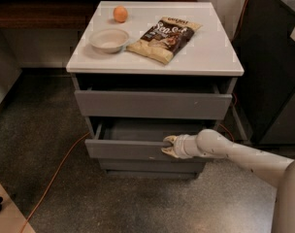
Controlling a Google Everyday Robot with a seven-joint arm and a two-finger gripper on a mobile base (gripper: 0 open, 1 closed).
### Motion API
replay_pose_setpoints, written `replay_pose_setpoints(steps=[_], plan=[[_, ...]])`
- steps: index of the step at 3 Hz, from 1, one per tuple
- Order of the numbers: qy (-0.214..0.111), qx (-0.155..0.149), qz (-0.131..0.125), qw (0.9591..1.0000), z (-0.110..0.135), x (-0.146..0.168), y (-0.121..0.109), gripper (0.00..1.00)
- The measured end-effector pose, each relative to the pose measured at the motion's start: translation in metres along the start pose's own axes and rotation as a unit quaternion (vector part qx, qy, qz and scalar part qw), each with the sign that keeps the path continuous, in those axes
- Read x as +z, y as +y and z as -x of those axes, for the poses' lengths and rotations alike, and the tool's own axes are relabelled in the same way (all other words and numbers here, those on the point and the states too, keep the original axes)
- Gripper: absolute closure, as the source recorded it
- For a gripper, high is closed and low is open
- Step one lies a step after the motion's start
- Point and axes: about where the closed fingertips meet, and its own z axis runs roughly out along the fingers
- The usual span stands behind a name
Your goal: Place brown chip bag into middle drawer
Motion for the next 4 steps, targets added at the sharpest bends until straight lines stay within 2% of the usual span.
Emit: replay_pose_setpoints(steps=[1, 2, 3, 4], plan=[[-0.003, 0.001, 0.002, 1.0000, 0.002, -0.002, 0.004, 1.00], [-0.020, 0.005, 0.011, 0.9997, 0.009, -0.006, 0.028, 1.00], [-0.022, 0.005, 0.012, 0.9997, 0.011, -0.008, 0.030, 1.00], [-0.037, 0.006, 0.019, 0.9991, 0.017, -0.014, 0.050, 1.00]])
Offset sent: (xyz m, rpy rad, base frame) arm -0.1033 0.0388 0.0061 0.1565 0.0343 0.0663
